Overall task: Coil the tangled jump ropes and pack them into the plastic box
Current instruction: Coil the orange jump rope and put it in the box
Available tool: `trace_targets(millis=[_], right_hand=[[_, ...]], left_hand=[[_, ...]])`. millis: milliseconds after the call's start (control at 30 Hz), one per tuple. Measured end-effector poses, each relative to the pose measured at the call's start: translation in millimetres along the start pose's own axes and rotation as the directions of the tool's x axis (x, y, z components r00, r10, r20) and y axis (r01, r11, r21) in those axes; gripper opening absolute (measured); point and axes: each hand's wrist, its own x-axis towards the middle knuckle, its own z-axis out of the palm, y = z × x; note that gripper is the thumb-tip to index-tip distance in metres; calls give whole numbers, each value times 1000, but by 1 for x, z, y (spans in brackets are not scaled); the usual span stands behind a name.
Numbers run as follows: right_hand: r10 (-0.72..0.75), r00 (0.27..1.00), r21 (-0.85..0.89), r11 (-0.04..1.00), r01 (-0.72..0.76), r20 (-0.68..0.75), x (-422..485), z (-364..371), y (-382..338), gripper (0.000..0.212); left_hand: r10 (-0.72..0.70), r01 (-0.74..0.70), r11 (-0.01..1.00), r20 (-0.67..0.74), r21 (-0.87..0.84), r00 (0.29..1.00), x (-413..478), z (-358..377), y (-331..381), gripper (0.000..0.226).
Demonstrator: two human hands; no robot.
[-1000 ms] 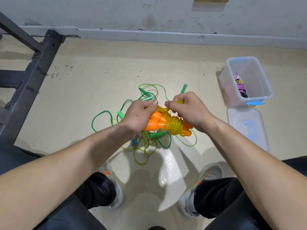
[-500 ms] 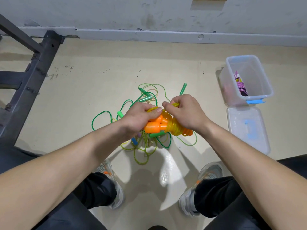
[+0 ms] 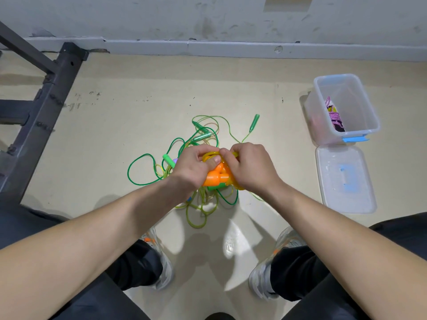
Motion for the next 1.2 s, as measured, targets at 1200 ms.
trace_targets(millis=[1200], right_hand=[[185, 969, 744, 622, -246, 165, -13, 16, -9, 24]], left_hand=[[-13, -32, 957, -153, -287, 988, 3, -7, 19, 35]])
